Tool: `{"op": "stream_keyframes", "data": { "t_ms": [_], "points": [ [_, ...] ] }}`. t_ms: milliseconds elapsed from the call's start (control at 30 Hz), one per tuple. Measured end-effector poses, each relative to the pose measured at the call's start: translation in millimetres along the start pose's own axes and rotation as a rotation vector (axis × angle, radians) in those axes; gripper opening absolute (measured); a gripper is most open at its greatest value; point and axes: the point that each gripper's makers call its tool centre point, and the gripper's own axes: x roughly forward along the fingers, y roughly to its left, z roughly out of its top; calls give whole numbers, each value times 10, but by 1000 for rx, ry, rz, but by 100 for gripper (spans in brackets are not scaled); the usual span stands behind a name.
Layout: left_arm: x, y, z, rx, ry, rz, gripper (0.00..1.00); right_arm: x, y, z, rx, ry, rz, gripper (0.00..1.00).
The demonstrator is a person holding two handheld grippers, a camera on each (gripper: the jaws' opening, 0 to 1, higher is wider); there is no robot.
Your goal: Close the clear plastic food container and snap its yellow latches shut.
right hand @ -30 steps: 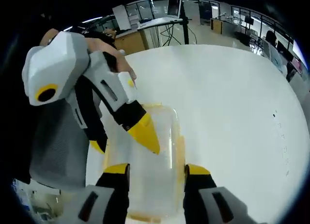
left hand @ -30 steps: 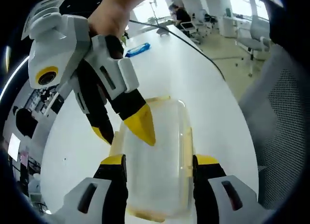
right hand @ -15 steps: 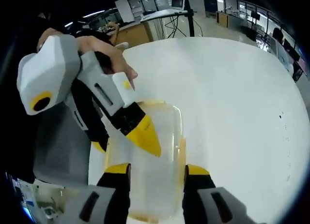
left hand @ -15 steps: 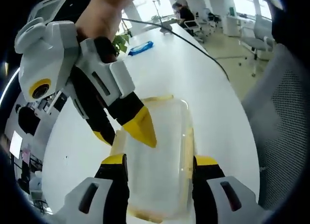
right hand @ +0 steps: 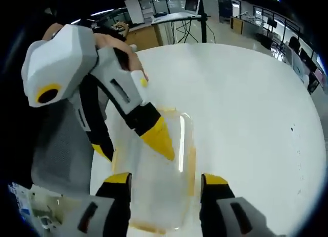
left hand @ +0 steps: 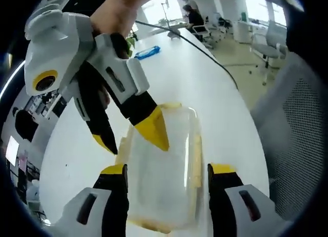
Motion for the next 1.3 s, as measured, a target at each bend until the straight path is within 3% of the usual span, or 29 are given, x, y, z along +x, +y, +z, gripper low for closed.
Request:
{"op": "stream_keyframes", "data": {
  "t_ms": [133, 500, 833, 1000, 1067, 1300],
  "points": [
    [-134, 18, 21, -14, -8, -14, 61, -32, -24, -49, -54, 40, -41, 52],
    [-160, -54, -15, -9, 20, -57, 60, -97, -15, 58, -60, -5, -83, 52],
    [-149, 109, 20, -39, 33, -123, 55, -164, 145, 85, -86, -41, -145, 52],
    [-103, 189, -38, -36, 67, -167, 55, -149, 198, 16, -96, -22, -160, 51],
    [-107, 201, -67, -82, 86, -200, 58, -143, 210, 9, -92, -28, -174, 51],
    [-127, 220, -98, -52, 113, -193, 57, -110, 192, -46, -78, -21, -213, 52]
  ]
}}
